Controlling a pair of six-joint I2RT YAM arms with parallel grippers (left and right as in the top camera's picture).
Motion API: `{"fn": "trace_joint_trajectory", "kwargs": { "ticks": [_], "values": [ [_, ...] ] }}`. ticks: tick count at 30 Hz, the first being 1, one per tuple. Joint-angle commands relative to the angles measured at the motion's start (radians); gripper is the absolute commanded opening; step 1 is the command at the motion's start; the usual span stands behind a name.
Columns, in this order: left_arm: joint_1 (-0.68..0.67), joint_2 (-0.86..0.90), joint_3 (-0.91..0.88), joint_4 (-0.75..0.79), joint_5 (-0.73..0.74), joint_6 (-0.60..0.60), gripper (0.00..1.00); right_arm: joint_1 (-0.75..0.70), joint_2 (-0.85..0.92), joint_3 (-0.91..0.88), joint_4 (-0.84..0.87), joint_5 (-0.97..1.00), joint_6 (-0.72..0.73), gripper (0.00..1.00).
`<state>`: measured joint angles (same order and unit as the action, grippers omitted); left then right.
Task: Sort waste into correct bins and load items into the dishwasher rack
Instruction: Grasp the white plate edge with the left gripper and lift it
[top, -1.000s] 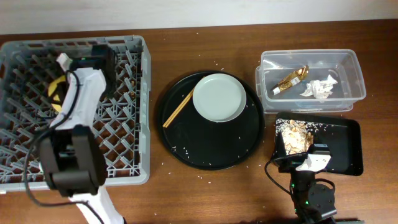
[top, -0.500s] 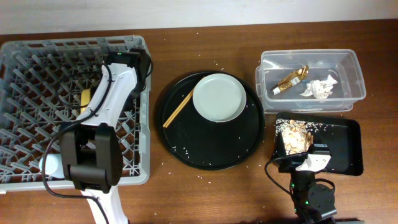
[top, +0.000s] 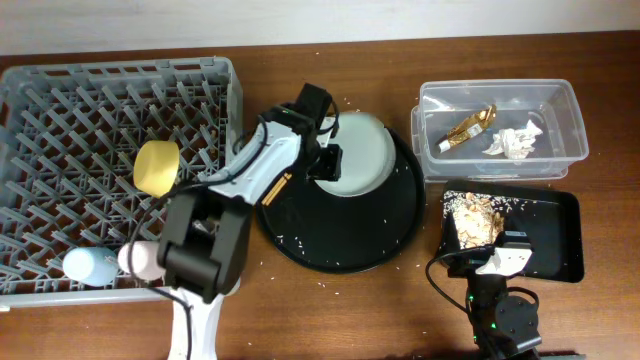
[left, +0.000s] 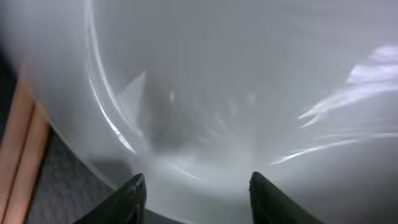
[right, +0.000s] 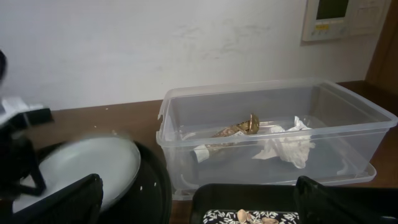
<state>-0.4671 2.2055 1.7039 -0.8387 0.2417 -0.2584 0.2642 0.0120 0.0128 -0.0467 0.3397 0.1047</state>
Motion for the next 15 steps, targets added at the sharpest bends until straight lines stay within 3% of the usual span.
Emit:
{"fn": "trace_joint_trajectory", "kwargs": {
  "ticks": [1,3,7,8,9,12,14,15],
  "values": [
    [0.003,0.051,-0.016,-0.002,-0.001,-0.064,0.49,-0.003,-0.008,-0.007,-0.003,0.002,0.004,0.98],
    [0.003,0.047,-0.008,-0.012,0.035,-0.063,0.42,-0.003,-0.008,-0.007,-0.003,0.002,0.004,0.98],
    [0.005,0.028,0.100,-0.180,0.018,-0.063,0.42,-0.003,-0.008,-0.007,-0.003,0.002,0.004,0.99],
    [0.008,0.018,0.114,-0.183,0.013,-0.063,0.47,-0.003,-0.008,-0.007,-0.003,0.002,0.004,0.98],
    [0.011,0.013,0.117,-0.166,0.013,-0.063,0.61,-0.003,-0.008,-0.007,-0.003,0.002,0.004,0.98],
    [0.011,0.038,0.113,-0.142,-0.111,-0.075,0.63,-0.003,-0.008,-0.007,-0.003,0.002,0.004,0.98],
    [0.012,0.097,0.113,-0.093,-0.117,-0.087,0.60,-0.003,-0.008,-0.007,-0.003,0.002,0.004,0.99],
    [0.012,0.119,0.113,-0.076,-0.085,-0.089,0.43,-0.003,-0.008,-0.007,-0.003,0.002,0.004,0.98]
  ]
}}
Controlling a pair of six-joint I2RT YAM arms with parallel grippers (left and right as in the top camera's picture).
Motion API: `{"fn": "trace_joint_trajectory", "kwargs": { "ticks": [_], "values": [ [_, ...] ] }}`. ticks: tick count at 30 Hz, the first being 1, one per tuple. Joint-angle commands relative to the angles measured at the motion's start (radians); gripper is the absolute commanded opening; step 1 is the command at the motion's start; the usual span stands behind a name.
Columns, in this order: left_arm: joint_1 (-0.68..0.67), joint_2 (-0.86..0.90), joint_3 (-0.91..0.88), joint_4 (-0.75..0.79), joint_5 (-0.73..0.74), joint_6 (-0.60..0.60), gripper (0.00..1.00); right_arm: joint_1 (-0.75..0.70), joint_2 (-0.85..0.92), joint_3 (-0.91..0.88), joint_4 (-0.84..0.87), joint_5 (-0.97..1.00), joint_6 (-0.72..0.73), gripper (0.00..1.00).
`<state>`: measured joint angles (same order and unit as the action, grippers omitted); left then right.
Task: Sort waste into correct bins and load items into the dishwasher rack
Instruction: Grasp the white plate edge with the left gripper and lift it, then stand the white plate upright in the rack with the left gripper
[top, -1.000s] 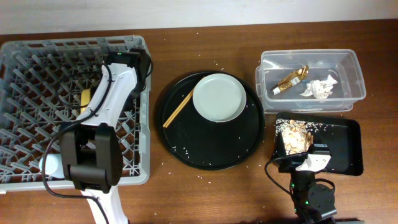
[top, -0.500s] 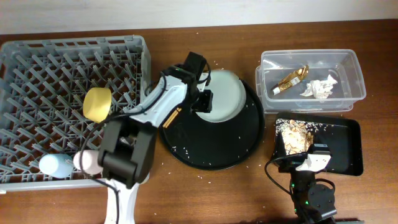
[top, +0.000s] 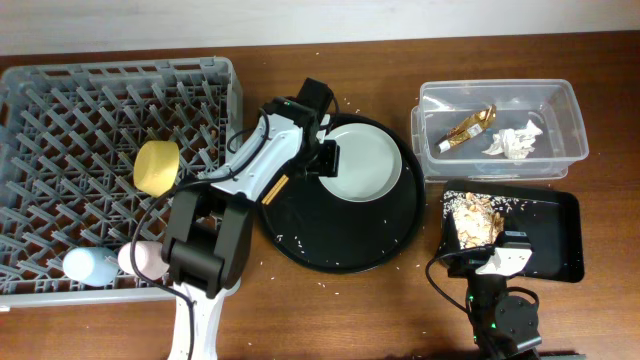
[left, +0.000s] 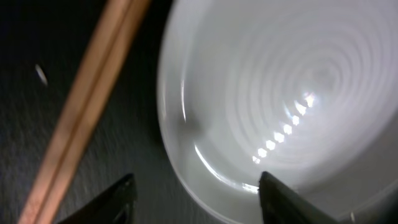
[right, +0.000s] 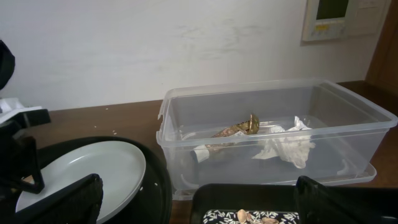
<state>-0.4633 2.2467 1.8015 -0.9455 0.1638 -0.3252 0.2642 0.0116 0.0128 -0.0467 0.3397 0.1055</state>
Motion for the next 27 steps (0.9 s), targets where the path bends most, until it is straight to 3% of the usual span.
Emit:
{"fn": "trace_joint_trajectory", "kwargs": {
  "ticks": [1,2,3,7,9,13,16,22,27],
  "values": [
    [0.008,0.087,0.015,0.041,0.032,-0.023,0.25,-0.003,-0.008,-0.007,-0.003,0.002,0.003,0.98],
    [0.008,0.087,0.016,0.045,0.051,-0.023,0.09,-0.003,-0.008,-0.007,-0.003,0.002,0.003,0.98],
    [0.008,0.083,0.026,0.038,0.061,-0.023,0.00,-0.003,-0.008,-0.007,-0.003,0.002,0.003,0.98],
    [0.046,-0.032,0.124,-0.088,0.036,-0.009,0.00,-0.003,-0.008,-0.007,-0.003,0.002,0.003,0.99],
    [0.115,-0.185,0.180,-0.216,-0.223,0.013,0.00,-0.003,-0.008,-0.007,-0.003,0.002,0.003,0.98],
    [0.232,-0.396,0.181,-0.415,-0.921,0.039,0.00,-0.003,-0.008,-0.007,-0.003,0.002,0.003,0.98],
    [0.352,-0.447,0.181,-0.465,-1.214,0.051,0.00,-0.003,-0.008,-0.007,-0.003,0.002,0.003,0.98],
    [0.622,-0.393,0.180,-0.362,-1.248,0.111,0.00,-0.003,-0.008,-0.007,-0.003,0.002,0.003,0.98],
    [0.670,-0.326,0.172,-0.354,-1.173,0.111,0.00,-0.003,-0.008,-0.007,-0.003,0.002,0.003,0.98]
  ]
}}
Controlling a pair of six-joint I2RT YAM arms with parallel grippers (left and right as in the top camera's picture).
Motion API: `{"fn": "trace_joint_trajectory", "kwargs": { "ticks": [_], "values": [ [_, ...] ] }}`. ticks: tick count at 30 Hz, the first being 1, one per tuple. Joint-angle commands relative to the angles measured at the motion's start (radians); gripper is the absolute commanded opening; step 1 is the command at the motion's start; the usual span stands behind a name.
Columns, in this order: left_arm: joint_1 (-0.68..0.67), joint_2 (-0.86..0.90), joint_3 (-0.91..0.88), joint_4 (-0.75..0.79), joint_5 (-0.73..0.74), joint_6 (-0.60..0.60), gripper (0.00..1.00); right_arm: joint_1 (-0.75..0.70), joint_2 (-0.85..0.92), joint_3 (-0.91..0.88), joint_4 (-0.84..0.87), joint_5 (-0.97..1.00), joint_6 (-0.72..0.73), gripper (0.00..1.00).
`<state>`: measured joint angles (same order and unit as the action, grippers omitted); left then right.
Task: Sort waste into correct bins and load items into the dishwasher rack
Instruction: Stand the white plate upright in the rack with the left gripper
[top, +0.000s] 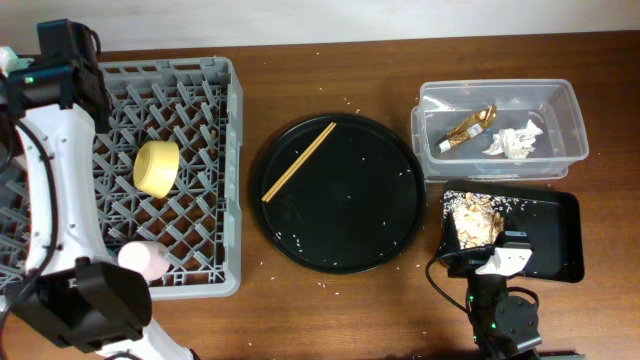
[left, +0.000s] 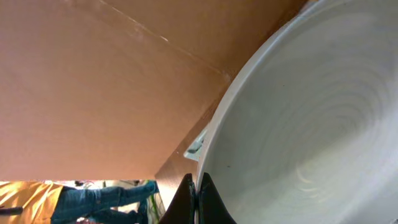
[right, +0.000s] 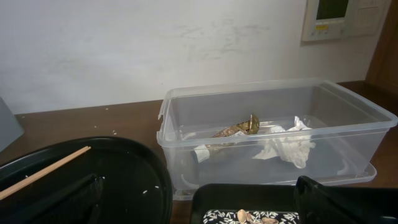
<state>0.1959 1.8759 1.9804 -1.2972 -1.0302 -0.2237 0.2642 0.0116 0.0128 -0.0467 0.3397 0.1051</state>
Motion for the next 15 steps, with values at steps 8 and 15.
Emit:
{"fn": "trace_joint_trajectory", "kwargs": {
  "ticks": [8,15],
  "values": [
    [0.005,0.115,-0.141,0.032,0.073,0.009,0.00,-0.003,-0.008,-0.007,-0.003,0.002,0.003,0.99],
    [-0.290,-0.034,-0.089,-0.072,0.610,0.009,0.99,-0.003,-0.008,-0.007,-0.003,0.002,0.003,0.98]
  ]
}}
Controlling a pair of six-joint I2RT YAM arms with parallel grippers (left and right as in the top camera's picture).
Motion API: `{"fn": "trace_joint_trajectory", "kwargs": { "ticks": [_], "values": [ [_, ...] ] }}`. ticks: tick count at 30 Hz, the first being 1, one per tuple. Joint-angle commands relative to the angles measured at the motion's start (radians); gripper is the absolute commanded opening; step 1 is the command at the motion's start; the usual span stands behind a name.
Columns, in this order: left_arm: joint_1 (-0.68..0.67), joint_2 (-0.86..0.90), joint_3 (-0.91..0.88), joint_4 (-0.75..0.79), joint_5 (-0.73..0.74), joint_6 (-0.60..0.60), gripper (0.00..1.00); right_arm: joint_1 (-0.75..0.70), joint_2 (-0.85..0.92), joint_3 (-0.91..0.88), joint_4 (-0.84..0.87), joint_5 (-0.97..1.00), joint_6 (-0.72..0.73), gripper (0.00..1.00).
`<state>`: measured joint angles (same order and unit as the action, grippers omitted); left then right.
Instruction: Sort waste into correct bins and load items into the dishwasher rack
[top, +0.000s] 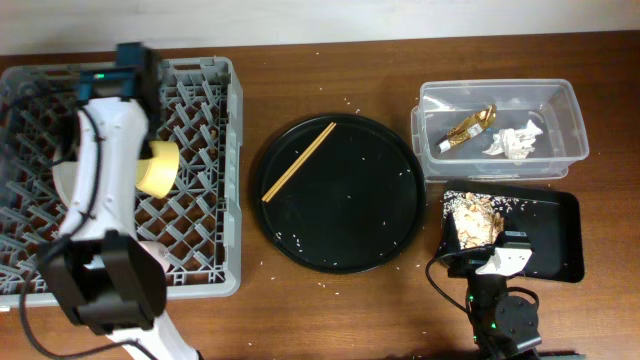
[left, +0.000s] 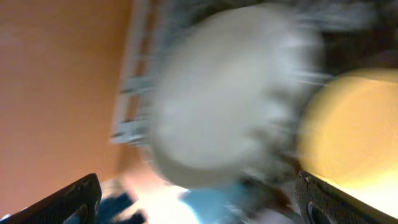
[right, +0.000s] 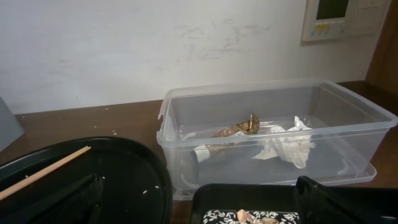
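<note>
The white plate (top: 62, 186) stands in the left part of the grey dishwasher rack (top: 200, 85), partly behind my left arm. In the blurred left wrist view the plate (left: 227, 93) fills the middle, with the yellow bowl (left: 348, 134) to its right. My left gripper (top: 128, 62) is over the rack's back edge, open (left: 199, 205) and empty. The yellow bowl (top: 158, 167) lies in the rack. A pair of chopsticks (top: 299, 160) lies on the round black tray (top: 350, 240). My right gripper (right: 199, 205) rests open at the front right.
A clear bin (top: 560, 100) at the back right holds a gold wrapper (top: 470, 127) and crumpled paper (top: 518, 141). A black rectangular tray (top: 550, 235) in front of it holds food scraps (top: 474, 213). A pink cup (top: 150, 262) stands at the rack's front. Rice grains dot the table.
My left gripper was shut on the plate's rim over the rack's far left corner. Now it is open, further right over the rack's back edge, and the plate stands in the rack.
First my open left gripper was at the plate on the round tray. Then the plate lay flat there beside the chopsticks. Later the plate was off the tray, held by its rim over the rack's far corner. Now it stands in the rack, released. My right arm stayed still.
</note>
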<state>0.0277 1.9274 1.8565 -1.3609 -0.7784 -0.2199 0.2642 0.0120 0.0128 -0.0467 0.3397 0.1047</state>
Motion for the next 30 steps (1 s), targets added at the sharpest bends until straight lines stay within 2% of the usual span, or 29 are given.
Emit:
{"fn": "trace_joint_trajectory", "kwargs": {
  "ticks": [1,2,4,5,7,10,11,12,14,17,18,20,21,24,27,29,30],
  "values": [
    [-0.175,-0.086,0.035,-0.001,0.505,0.005,0.99,-0.003,-0.008,-0.007,-0.003,0.002,0.004,0.98],
    [-0.235,-0.081,0.029,0.030,0.636,0.006,0.99,-0.003,-0.008,-0.007,-0.003,0.002,0.004,0.98],
    [-0.353,-0.072,-0.019,0.143,0.691,0.008,0.91,-0.003,-0.008,-0.007,-0.003,0.002,0.004,0.99],
    [-0.404,-0.063,-0.054,0.202,0.676,0.022,0.82,-0.003,-0.008,-0.007,-0.003,0.002,0.004,0.98],
    [-0.478,-0.022,-0.131,0.310,0.672,0.063,0.53,-0.003,-0.008,-0.007,-0.003,0.002,0.004,0.98],
    [-0.504,0.093,-0.178,0.418,0.683,0.080,0.56,-0.003,-0.008,-0.007,-0.003,0.002,0.004,0.99],
    [-0.504,0.122,-0.178,0.438,0.729,0.114,0.48,-0.003,-0.008,-0.007,-0.003,0.002,0.004,0.98],
    [-0.505,0.163,-0.178,0.454,0.777,0.148,0.33,-0.003,-0.008,-0.007,-0.003,0.002,0.004,0.98],
    [-0.507,0.236,-0.178,0.467,0.761,0.173,0.31,-0.003,-0.008,-0.007,-0.003,0.002,0.004,0.99],
    [-0.506,0.317,-0.178,0.491,0.661,0.172,0.26,-0.003,-0.008,-0.007,-0.003,0.002,0.004,0.98],
    [-0.506,0.333,-0.178,0.505,0.657,0.172,0.25,-0.003,-0.008,-0.007,-0.003,0.002,0.004,0.99],
    [-0.507,0.342,-0.177,0.496,0.663,0.167,0.16,-0.003,-0.008,-0.007,-0.003,0.002,0.004,0.98],
    [-0.507,0.332,-0.136,0.410,0.726,0.164,0.15,-0.003,-0.008,-0.007,-0.003,0.002,0.004,0.98],
    [-0.507,0.329,-0.044,0.306,0.721,0.157,0.16,-0.003,-0.008,-0.007,-0.003,0.002,0.004,0.98],
    [-0.504,0.330,-0.039,0.332,0.621,0.156,0.18,-0.003,-0.008,-0.007,-0.003,0.002,0.004,0.98],
    [-0.505,0.330,-0.036,0.350,0.609,0.157,0.25,-0.003,-0.008,-0.007,-0.003,0.002,0.004,0.99],
    [-0.505,0.331,-0.036,0.353,0.609,0.157,0.26,-0.003,-0.008,-0.007,-0.003,0.002,0.004,0.98]
  ]
}}
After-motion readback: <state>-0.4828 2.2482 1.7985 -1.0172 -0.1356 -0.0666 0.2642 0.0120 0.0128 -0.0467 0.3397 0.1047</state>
